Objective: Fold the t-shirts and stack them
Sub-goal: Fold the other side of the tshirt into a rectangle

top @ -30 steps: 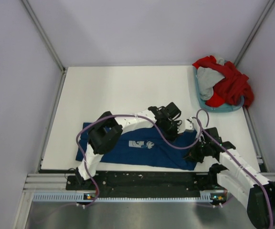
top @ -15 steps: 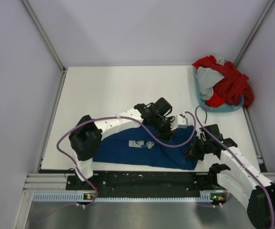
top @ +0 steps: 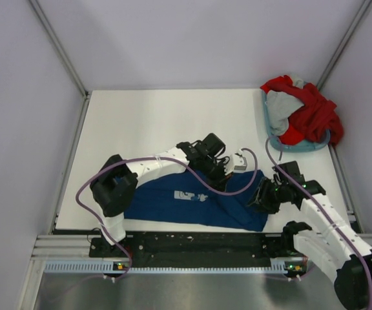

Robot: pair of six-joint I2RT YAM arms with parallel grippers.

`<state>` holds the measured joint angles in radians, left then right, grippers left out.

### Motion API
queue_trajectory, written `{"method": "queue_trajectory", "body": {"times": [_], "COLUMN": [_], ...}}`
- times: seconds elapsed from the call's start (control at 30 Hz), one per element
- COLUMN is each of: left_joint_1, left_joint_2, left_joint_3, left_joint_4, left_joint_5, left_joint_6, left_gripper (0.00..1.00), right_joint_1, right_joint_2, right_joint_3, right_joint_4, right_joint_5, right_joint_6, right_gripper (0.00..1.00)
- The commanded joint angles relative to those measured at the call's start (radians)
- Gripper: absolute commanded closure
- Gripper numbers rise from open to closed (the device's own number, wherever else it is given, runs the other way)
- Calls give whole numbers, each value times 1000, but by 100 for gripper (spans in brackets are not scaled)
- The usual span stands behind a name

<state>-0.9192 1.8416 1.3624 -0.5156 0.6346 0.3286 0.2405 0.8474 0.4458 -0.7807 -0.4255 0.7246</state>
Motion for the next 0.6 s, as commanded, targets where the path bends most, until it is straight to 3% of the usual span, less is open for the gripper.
{"method": "queue_trajectory", "body": {"times": [0.0,0.17,0.57], "left_joint_1": [16,31,33], "left_joint_2": [-39,-67,-56], "left_joint_3": [-43,-108,-114], "left_joint_4": [48,83,85], "left_joint_5": [8,14,51], "left_joint_6": [-33,-34,-46], "left_gripper": [100,100,100], "right_joint_1": [25,95,108], "right_joint_2": [-39,-19,8], "right_joint_3": [139,99,-30], "right_joint_4": [-110,-82,64], "right_joint_5": [102,85,17], "right_joint_6": [-27,48,142], "right_gripper": [57,54,55]}}
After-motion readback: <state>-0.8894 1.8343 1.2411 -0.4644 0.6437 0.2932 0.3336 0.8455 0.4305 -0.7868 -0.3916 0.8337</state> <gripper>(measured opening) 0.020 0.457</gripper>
